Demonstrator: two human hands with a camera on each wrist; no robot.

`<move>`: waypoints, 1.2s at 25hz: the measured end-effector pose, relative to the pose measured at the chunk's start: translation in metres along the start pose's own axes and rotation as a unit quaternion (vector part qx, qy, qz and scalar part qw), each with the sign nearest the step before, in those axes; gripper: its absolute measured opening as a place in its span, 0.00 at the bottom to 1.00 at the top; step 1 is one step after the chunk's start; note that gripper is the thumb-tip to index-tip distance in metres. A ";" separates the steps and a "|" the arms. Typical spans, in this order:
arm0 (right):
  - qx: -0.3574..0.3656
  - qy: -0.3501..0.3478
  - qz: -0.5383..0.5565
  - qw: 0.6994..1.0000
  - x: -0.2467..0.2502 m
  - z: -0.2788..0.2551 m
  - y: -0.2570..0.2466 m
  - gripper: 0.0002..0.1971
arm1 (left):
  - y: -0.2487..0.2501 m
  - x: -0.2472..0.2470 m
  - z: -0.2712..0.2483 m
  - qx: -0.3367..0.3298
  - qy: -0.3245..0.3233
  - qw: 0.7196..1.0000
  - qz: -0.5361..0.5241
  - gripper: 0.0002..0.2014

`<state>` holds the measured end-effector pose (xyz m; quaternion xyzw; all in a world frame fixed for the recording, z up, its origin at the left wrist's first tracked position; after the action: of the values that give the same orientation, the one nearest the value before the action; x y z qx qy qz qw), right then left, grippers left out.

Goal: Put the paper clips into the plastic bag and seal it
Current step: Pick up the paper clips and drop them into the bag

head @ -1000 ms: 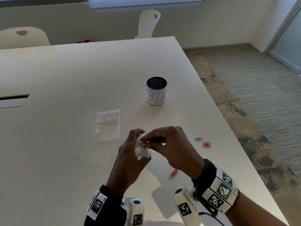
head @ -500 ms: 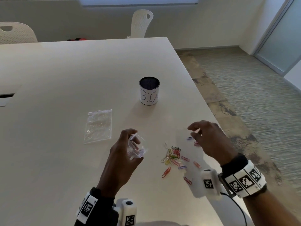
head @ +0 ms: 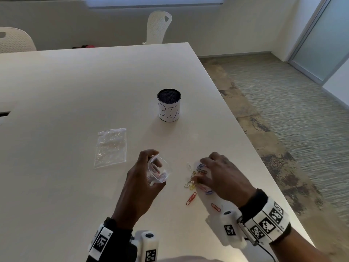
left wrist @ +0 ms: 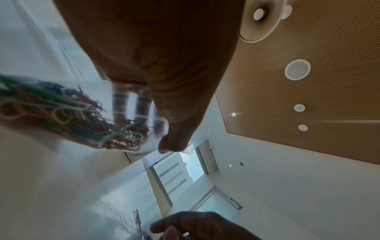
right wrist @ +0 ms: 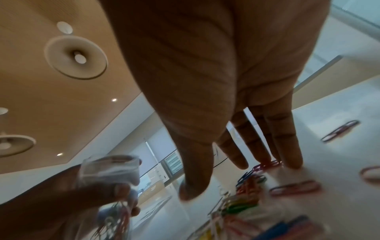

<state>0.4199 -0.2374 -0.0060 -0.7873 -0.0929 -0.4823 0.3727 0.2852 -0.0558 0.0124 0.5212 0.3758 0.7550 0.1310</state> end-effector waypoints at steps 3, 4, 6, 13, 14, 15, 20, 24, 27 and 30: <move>0.009 -0.013 -0.019 1.000 -0.012 0.000 -0.016 0.35 | 0.000 0.001 -0.001 -0.001 -0.002 1.000 0.000 0.30; 0.017 -0.010 -0.024 1.000 -0.016 0.001 -0.019 0.31 | 0.000 0.002 -0.002 -0.001 -0.002 1.000 0.001 0.30; 0.027 0.002 -0.009 1.000 -0.020 0.001 -0.024 0.22 | -0.001 0.003 -0.002 0.001 -0.002 1.000 0.001 0.30; 0.054 0.034 0.015 0.998 -0.020 0.004 -0.023 0.07 | -0.003 0.003 -0.002 0.001 -0.003 1.000 -0.002 0.29; 0.056 0.034 0.020 0.998 -0.019 0.005 -0.022 0.06 | -0.003 0.003 -0.001 0.001 -0.004 1.000 -0.001 0.29; 0.061 0.037 0.029 0.997 -0.017 0.006 -0.021 0.06 | -0.004 0.003 -0.001 0.001 -0.005 1.000 0.000 0.29; 0.057 0.063 0.132 0.988 0.002 0.011 -0.011 0.06 | -0.005 0.002 -0.001 -0.001 -0.008 1.000 -0.001 0.30; 0.015 0.076 0.341 0.937 0.017 0.010 0.004 0.04 | -0.007 0.003 0.000 0.003 -0.011 1.000 -0.001 0.30; 0.004 0.051 0.504 0.862 0.020 0.005 -0.002 0.04 | -0.007 0.003 0.000 -0.002 -0.012 1.000 0.007 0.31; 0.020 0.044 0.591 0.805 0.020 0.003 -0.020 0.07 | -0.006 0.002 0.000 -0.003 -0.016 1.000 0.006 0.30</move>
<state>0.4222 -0.2254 0.0202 -0.6604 0.3977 -0.2003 0.6047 0.2830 -0.0499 0.0096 0.5350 0.3681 0.7485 0.1345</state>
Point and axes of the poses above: each hand's wrist, its own z-axis towards the middle knuckle, its own x-axis out of the back of the hand, y = z × x, the point moved 7 cm from there along z, towards the middle knuckle, and after that the axes turned 13 degrees about z, right-handed, at the moved point
